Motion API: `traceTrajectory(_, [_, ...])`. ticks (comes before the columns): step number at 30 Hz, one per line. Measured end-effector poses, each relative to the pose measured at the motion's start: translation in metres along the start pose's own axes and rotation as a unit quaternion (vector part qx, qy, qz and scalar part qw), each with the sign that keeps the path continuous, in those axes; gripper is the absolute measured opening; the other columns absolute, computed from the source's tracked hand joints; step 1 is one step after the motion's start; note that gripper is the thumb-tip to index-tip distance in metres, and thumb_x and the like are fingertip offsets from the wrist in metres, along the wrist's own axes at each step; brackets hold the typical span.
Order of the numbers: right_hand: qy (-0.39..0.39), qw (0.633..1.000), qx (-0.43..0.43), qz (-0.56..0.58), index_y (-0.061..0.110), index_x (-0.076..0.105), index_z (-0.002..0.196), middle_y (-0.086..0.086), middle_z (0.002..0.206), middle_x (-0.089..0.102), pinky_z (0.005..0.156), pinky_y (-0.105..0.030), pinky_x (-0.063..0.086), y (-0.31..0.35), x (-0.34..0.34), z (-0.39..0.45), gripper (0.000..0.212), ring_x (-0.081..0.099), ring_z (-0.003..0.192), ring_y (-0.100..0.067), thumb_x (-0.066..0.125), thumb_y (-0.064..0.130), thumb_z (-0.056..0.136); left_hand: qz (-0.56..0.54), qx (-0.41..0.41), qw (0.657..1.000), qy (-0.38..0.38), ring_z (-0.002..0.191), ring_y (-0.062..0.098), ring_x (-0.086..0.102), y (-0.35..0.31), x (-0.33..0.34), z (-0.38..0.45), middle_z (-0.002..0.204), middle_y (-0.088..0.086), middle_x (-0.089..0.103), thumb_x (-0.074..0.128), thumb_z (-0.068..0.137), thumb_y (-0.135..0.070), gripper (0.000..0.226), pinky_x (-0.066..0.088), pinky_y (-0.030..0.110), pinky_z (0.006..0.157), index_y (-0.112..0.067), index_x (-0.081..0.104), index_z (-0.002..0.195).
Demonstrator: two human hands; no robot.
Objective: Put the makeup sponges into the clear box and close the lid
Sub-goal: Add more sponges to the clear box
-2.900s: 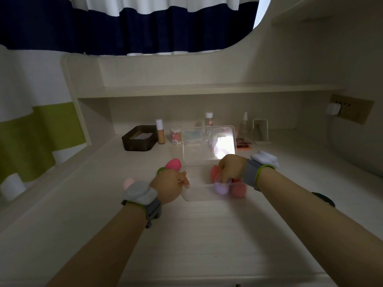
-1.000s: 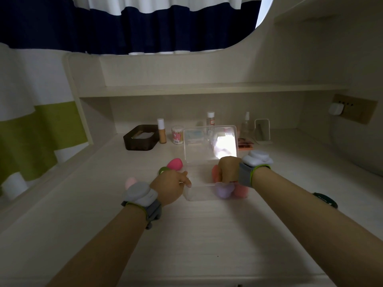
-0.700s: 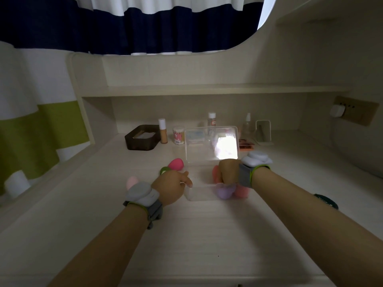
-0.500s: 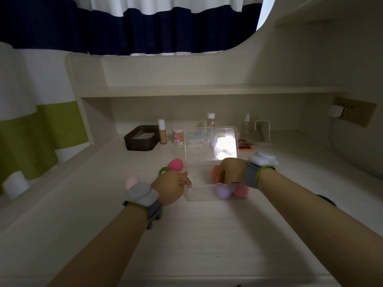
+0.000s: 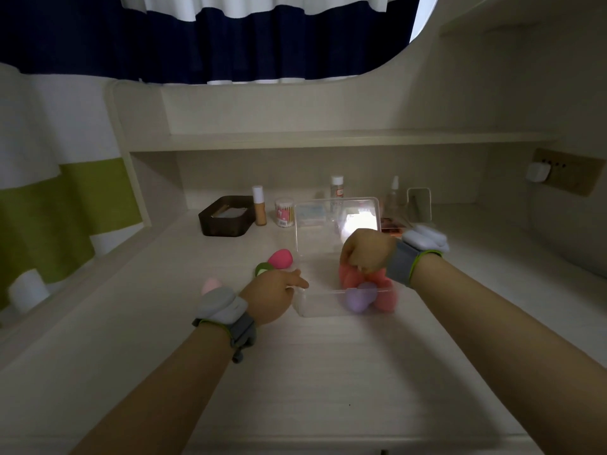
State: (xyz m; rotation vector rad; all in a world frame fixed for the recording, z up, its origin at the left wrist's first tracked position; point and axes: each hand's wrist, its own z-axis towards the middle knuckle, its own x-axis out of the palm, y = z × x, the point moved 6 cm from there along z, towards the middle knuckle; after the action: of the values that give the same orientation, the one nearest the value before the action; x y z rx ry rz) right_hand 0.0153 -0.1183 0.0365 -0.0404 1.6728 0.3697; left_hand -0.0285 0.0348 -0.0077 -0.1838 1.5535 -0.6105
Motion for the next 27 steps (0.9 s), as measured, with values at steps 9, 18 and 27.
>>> traceTrajectory(9, [-0.065, 0.995, -0.034, 0.072, 0.002, 0.073, 0.101, -0.012, 0.091, 0.070, 0.072, -0.021, 0.049, 0.010, -0.007, 0.000, 0.031, 0.055, 0.064, -0.014, 0.048, -0.002, 0.083, -0.017, 0.011, 0.999, -0.041, 0.132, 0.021, 0.042, 0.003, -0.004, -0.005, 0.146, 0.006, 0.042, 0.040, 0.094, -0.002, 0.041, 0.024, 0.014, 0.103, -0.015, 0.049, 0.131])
traceTrajectory(18, [-0.077, 0.981, -0.104, 0.147, 0.005, 0.072, 0.104, -0.011, 0.106, 0.073, 0.080, -0.016, 0.045, 0.063, 0.005, -0.008, 0.028, 0.062, 0.090, -0.016, 0.052, 0.002, 0.086, -0.005, -0.029, 0.992, -0.119, 0.086, 0.003, 0.063, 0.036, -0.037, -0.019, 0.107, 0.011, 0.068, 0.051, 0.087, -0.001, 0.025, 0.039, 0.007, 0.076, -0.004, 0.069, 0.104])
traceTrajectory(27, [-0.013, 0.980, -0.173, 0.102, 0.005, 0.070, 0.109, -0.012, 0.117, 0.069, 0.091, -0.022, 0.045, 0.123, 0.043, -0.006, 0.027, 0.063, 0.104, -0.024, 0.058, 0.006, 0.085, 0.029, -0.066, 0.990, -0.125, 0.100, 0.025, 0.064, 0.063, -0.048, -0.042, 0.108, 0.011, 0.072, 0.056, 0.085, -0.011, 0.022, 0.045, 0.023, 0.085, -0.009, 0.072, 0.100])
